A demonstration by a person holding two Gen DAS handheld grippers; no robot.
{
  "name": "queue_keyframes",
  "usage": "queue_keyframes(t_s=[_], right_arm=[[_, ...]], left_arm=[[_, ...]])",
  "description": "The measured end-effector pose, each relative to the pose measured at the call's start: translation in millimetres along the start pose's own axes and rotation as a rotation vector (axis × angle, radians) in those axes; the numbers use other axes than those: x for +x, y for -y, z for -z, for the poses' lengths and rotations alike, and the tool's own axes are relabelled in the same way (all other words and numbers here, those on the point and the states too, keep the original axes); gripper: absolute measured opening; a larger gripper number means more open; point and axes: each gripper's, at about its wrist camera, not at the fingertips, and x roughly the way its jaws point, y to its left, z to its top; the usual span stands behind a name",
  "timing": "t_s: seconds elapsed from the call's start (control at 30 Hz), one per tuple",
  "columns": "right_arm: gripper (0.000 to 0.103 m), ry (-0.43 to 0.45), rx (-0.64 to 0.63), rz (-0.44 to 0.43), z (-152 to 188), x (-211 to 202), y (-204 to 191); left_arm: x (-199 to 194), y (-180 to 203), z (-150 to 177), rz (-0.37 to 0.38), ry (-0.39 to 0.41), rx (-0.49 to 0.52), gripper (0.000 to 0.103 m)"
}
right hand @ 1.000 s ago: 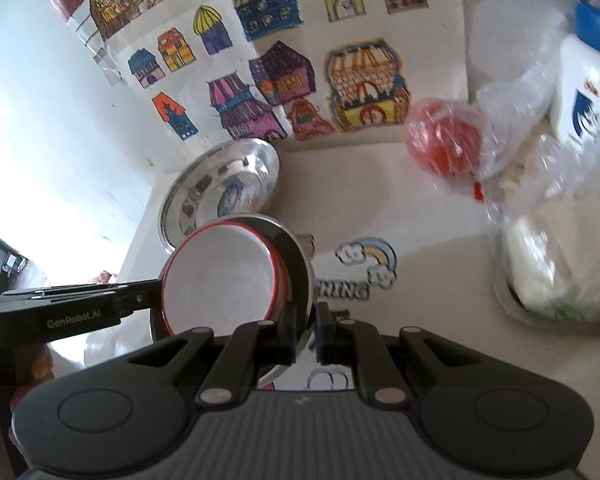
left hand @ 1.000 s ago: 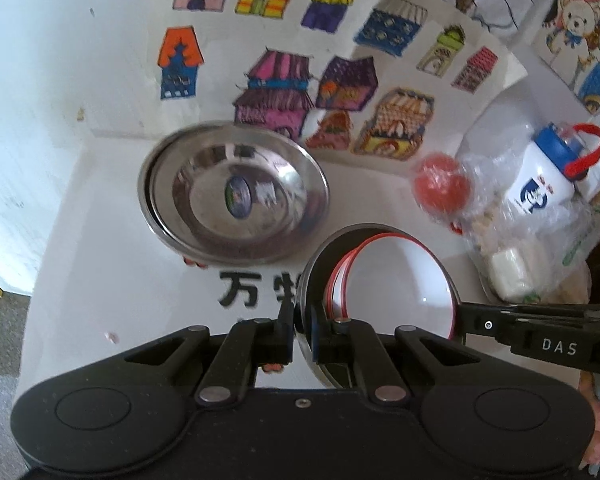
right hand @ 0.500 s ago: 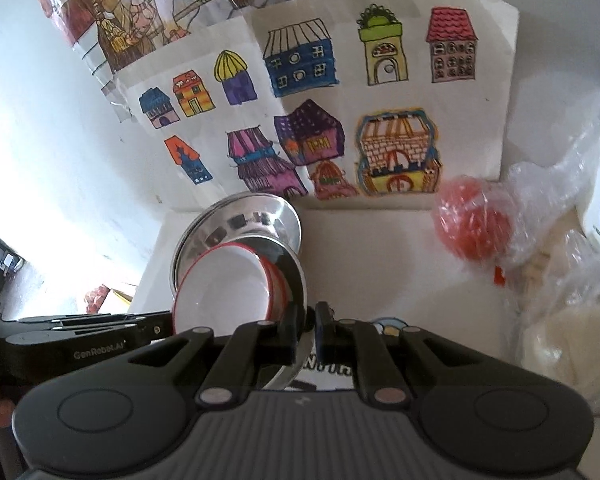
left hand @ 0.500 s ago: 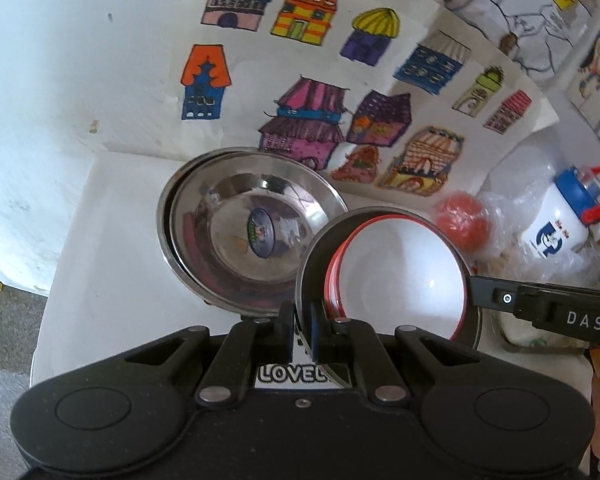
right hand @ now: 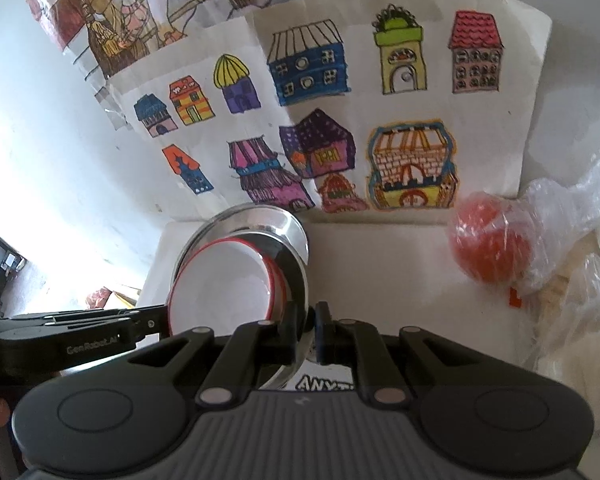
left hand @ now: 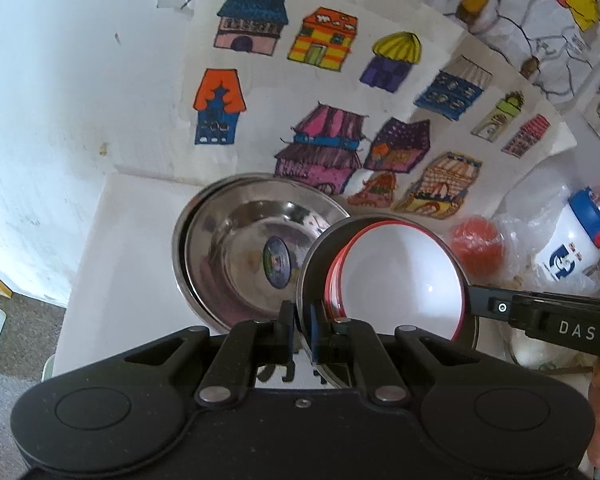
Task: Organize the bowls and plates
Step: 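Lift the steel bowl with nested white bowls and carry it over the steel plates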
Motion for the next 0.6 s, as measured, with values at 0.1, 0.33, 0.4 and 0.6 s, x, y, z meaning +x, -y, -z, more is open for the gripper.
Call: queue_keyframes(t_s=[0.1, 0.33, 0.4, 0.6], right_arm=[[0.010, 0.004, -0.009, 0.000, -9, 5, -6], [0.010, -0.006, -0.030, -0.013, -26, 31, -20], [0.010, -0.017, -0.034, -0.014, -28, 40, -22], [0.010, -0.038, -0.044, -0.012, -33, 62, -27]], left_arm=[[3, -5, -6, -0.014, 0.002, -0.007, 0.006], [15, -27, -17, -0.043, -0.006, -0.044, 0.007], [19, -35, -20, -0.050, -0.013, -0.056, 0.006], [27, -48, -28, -0.064, -0.016, -0.072, 0.007]])
